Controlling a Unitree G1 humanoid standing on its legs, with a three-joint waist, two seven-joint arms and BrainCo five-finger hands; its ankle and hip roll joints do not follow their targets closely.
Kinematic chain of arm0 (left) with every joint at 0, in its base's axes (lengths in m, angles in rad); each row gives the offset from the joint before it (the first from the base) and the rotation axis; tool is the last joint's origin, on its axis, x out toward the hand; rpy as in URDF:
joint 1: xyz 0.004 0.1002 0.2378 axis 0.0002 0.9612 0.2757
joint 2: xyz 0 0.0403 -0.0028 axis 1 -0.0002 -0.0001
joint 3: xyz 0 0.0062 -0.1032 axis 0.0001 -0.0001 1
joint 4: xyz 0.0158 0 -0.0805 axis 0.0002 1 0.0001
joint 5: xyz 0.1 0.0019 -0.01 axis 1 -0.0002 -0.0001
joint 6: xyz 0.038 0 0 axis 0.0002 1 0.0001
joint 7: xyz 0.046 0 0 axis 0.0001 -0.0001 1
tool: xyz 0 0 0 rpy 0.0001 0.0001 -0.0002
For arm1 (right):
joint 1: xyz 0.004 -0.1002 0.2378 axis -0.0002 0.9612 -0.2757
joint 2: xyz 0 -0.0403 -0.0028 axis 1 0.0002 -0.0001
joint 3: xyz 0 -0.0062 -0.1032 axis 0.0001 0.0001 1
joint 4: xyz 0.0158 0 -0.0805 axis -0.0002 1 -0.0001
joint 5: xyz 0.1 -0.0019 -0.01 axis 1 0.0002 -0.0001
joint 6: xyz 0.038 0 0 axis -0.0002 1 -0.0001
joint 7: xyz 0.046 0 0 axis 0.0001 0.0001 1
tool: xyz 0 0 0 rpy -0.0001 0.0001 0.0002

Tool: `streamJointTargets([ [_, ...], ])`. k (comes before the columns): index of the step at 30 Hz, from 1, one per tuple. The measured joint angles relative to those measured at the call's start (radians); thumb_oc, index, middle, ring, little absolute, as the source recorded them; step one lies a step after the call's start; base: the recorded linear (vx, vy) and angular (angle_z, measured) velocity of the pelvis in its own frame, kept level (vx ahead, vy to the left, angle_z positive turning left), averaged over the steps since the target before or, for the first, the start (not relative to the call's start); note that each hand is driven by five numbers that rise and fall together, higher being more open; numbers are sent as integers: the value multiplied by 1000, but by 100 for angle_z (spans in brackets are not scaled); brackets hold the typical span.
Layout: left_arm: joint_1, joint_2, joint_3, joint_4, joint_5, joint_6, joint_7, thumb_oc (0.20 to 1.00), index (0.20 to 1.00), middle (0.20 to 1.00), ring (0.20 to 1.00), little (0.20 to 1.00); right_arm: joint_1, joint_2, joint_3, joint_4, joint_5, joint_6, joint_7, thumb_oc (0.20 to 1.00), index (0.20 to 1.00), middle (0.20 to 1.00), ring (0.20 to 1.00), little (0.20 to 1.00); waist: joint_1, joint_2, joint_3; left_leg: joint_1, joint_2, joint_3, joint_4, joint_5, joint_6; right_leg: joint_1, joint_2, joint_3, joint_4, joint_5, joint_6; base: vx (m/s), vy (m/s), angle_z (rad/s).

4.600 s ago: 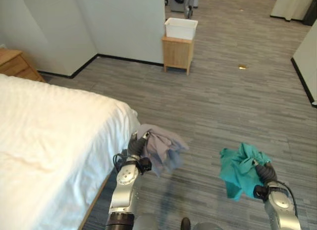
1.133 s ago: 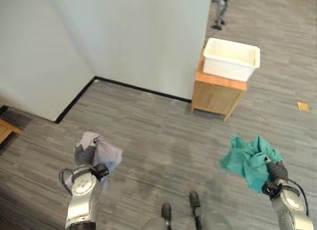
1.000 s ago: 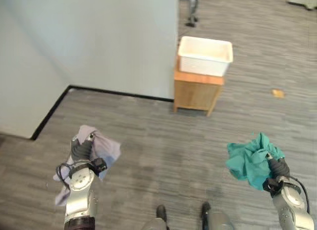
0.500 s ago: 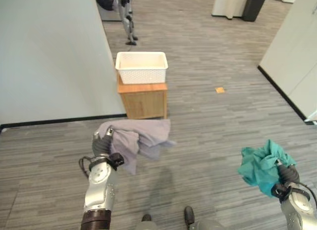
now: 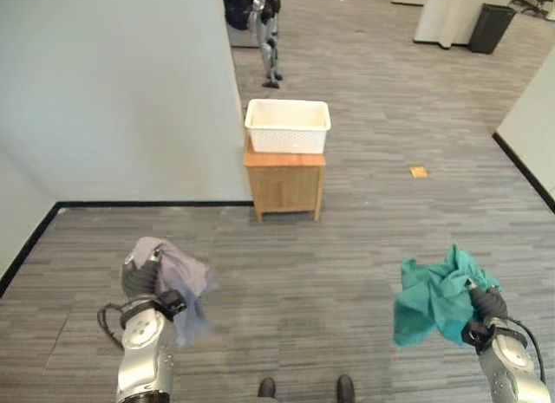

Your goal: Pick up bed clothes into laundry basket.

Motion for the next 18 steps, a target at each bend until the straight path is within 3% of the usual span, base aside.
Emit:
streamJointTargets([
  [2, 9, 7, 0, 5, 0, 0, 15, 200, 200, 200, 200, 200, -12, 11, 8, 0, -20, -3, 8, 200, 200, 200, 200, 200, -2, 6, 7, -9, -30, 1, 21, -12, 22, -65, -14, 9, 127, -28, 0, 77, 235, -4],
  [3, 6, 5, 1, 8, 0, -2, 24, 200, 200, 200, 200, 200, -24, 19, 13, 3, -34, -5, 13, 200, 200, 200, 200, 200, 1, 10, 25, -39, -45, 18, 104, -54, 50, -110, -20, 20, 215, -30, 3, 191, 175, -44],
  [5, 8, -19, -15, 32, -1, 1, 33, 200, 200, 200, 200, 200, -55, 10, 24, 10, -46, -2, 22, 200, 200, 200, 200, 200, 11, 100, 92, -45, 20, 39, 186, -118, 61, -175, 37, 31, 369, 57, 55, 393, 98, -70],
  [6, 6, -29, -15, 32, -1, 0, 33, 200, 200, 200, 200, 200, -33, 13, 25, 5, -58, -1, 23, 200, 200, 200, 200, 200, -2, 129, 109, -29, 34, 25, 186, -118, 64, -203, 58, 32, 458, 58, 61, 627, 66, 6],
  [8, -5, -14, -22, 26, -1, -9, 30, 200, 200, 200, 200, 200, 39, 17, 21, 2, -64, 2, 22, 200, 200, 200, 200, 200, -54, 133, 117, -33, 34, -42, 119, -119, 65, -217, 90, 24, 389, -31, 41, 596, 45, 65],
  [9, -25, -3, -24, 33, -1, -10, 27, 200, 200, 200, 200, 200, 52, 29, 4, -3, -64, 1, 21, 200, 200, 200, 200, 200, -83, 108, 125, -43, -3, -53, 119, -118, 78, -228, 91, 24, 313, -49, 40, 446, -6, 54],
  [10, -38, 2, -16, 36, -1, -10, 26, 200, 200, 200, 200, 200, 58, 18, -5, -28, -63, -2, 19, 200, 200, 200, 200, 200, -97, 98, 137, -72, -22, -64, 149, -107, 130, -241, 80, 41, 244, -40, 56, 434, -50, 20],
  [11, -64, 2, -6, 70, -1, -10, 25, 200, 200, 200, 200, 200, 35, 7, -9, -34, -63, -8, 21, 200, 200, 200, 200, 200, -106, 90, 167, -108, -36, -61, 206, -94, 127, -250, 70, 39, 176, -28, 54, 499, -92, 3],
  [12, -87, 1, -16, 106, -1, 1, 17, 200, 200, 200, 200, 200, 25, 7, -17, -51, -63, -3, 17, 200, 200, 200, 200, 200, -115, 107, 185, -145, -40, -58, 255, -117, 151, -296, 62, 5, 115, -20, 42, 501, -132, -13],
  [13, -92, 0, -26, 110, -1, 1, 10, 200, 200, 200, 200, 200, 24, 8, -20, -62, -63, -3, 17, 200, 200, 200, 200, 200, -117, 120, 192, -158, -31, -57, 261, -120, 153, -321, 58, -44, 92, -22, 44, 566, -169, 7],
  [14, -111, -15, -40, 110, -1, 0, -7, 200, 200, 200, 200, 200, 15, 7, -26, -68, -64, -2, 20, 200, 200, 200, 200, 200, -134, 162, 216, -183, 6, -69, 245, -124, 145, -363, 62, -129, 58, -23, 39, 563, -227, 21],
  [15, -123, -26, -65, 110, -1, -1, -12, 200, 200, 200, 200, 200, 15, 15, -28, -61, -64, 5, 21, 200, 200, 200, 200, 200, -139, 191, 228, -160, 41, -93, 178, -126, 130, -386, 73, -162, 100, -27, 38, 420, -165, 61],
  [16, -136, -17, -102, 113, 0, -1, -16, 200, 200, 200, 200, 200, 29, 39, -37, -55, -64, 5, 23, 200, 200, 200, 200, 200, -156, 166, 224, -159, -3, -113, 230, -152, 132, -376, 38, -177, 124, -37, 49, 463, -211, 94],
  [17, -130, -26, -124, 111, 0, -1, -30, 200, 200, 200, 200, 200, 67, 38, -49, -78, -64, 2, 27, 200, 200, 200, 200, 200, -173, 143, 214, -151, -40, -57, 414, -214, 151, -320, 1, -138, 135, -54, 92, 635, -343, 104],
  [18, -114, -35, -121, 106, 1, -4, -36, 200, 200, 200, 200, 200, 82, 19, -45, -73, -65, -6, 30, 200, 200, 200, 200, 200, -190, 128, 192, -101, -30, -61, 396, -308, 105, -265, 3, -120, 175, -62, 76, 641, -325, 67],
])
